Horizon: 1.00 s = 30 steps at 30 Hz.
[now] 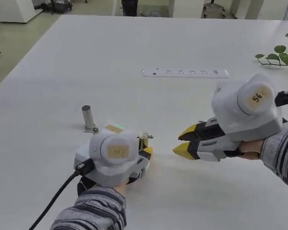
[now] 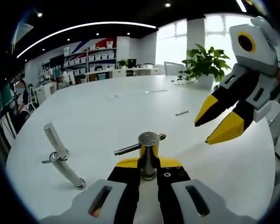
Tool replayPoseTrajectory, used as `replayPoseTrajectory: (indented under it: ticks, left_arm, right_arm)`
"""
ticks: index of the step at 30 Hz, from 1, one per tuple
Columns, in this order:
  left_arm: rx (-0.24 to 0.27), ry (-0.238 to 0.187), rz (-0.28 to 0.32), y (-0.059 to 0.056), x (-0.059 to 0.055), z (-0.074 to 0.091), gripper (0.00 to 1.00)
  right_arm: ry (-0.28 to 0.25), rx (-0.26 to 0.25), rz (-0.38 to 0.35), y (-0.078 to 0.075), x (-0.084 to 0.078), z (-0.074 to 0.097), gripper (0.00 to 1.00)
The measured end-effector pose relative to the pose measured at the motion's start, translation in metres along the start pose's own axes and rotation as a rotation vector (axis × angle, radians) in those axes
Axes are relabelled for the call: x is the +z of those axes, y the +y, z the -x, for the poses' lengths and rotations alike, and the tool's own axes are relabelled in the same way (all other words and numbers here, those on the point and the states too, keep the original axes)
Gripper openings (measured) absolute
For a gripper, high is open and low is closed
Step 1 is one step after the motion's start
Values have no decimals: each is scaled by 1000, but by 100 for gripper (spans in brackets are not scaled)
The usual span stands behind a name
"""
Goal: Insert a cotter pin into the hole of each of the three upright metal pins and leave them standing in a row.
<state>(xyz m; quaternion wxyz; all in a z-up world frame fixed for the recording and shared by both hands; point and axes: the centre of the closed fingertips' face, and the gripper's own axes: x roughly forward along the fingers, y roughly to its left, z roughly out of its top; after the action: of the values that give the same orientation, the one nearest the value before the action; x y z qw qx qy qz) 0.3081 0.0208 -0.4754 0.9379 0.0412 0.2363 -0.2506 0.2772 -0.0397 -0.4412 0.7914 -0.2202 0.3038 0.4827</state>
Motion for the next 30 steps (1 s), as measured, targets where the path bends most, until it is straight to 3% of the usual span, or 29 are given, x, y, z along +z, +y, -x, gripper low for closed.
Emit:
replayPoseTrajectory:
  ticks: [12,30]
  left_arm:
    - [6,2,-18,7,7,-14,9]
    - [2,11,-30,2,3,-13,10]
  right_arm:
    - [-3,-4,-18,1,-2,-1,16]
    - [1,-7,-32,1,-8,-3,17]
